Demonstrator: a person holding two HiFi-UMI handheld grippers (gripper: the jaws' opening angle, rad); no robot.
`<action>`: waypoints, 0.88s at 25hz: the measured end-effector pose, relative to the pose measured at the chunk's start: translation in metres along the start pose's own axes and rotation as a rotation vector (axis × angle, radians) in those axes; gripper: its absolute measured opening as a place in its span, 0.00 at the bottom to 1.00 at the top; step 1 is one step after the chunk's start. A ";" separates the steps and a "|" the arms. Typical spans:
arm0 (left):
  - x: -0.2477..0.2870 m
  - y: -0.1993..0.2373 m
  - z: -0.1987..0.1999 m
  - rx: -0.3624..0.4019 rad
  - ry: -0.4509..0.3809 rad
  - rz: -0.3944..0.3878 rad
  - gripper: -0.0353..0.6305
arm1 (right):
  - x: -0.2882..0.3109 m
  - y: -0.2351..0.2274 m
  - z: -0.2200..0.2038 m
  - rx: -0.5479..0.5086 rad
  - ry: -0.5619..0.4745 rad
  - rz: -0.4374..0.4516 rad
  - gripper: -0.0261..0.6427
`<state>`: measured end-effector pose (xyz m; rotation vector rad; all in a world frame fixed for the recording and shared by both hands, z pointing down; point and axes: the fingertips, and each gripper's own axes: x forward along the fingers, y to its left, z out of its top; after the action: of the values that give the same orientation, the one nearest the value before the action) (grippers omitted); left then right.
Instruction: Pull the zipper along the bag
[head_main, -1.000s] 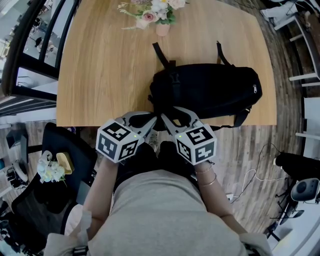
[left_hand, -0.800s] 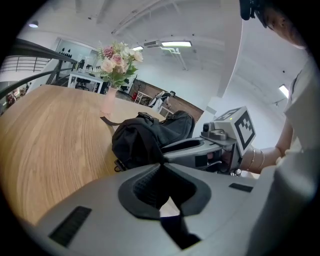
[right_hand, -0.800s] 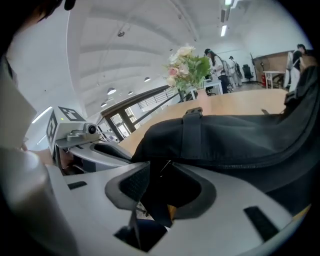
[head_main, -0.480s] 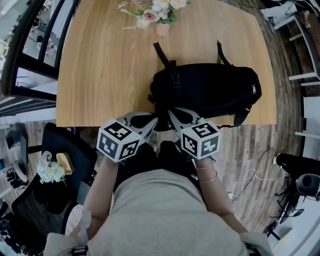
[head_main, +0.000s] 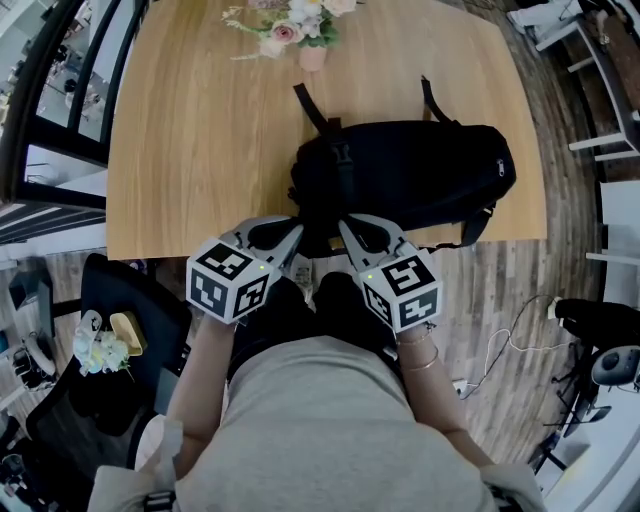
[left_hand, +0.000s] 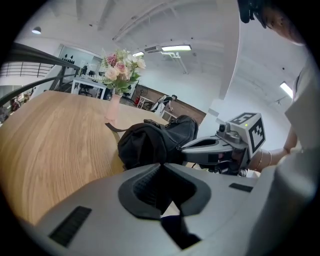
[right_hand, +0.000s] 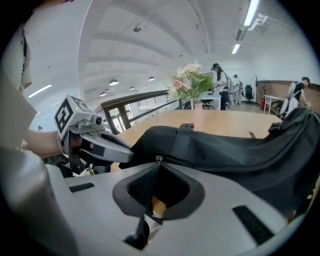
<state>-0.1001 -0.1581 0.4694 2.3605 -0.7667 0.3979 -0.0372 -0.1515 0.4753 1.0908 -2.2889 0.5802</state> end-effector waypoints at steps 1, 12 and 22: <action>0.000 0.000 0.000 0.002 -0.002 0.005 0.10 | -0.002 -0.003 -0.001 0.003 0.000 -0.011 0.06; -0.005 0.009 0.005 -0.058 -0.060 0.118 0.10 | -0.028 -0.058 -0.003 0.037 -0.023 -0.070 0.06; -0.011 0.012 0.011 -0.128 -0.136 0.317 0.10 | -0.062 -0.102 0.008 -0.089 -0.030 -0.077 0.06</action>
<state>-0.1155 -0.1681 0.4615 2.1658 -1.2013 0.3105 0.0749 -0.1796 0.4454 1.1458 -2.2638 0.4305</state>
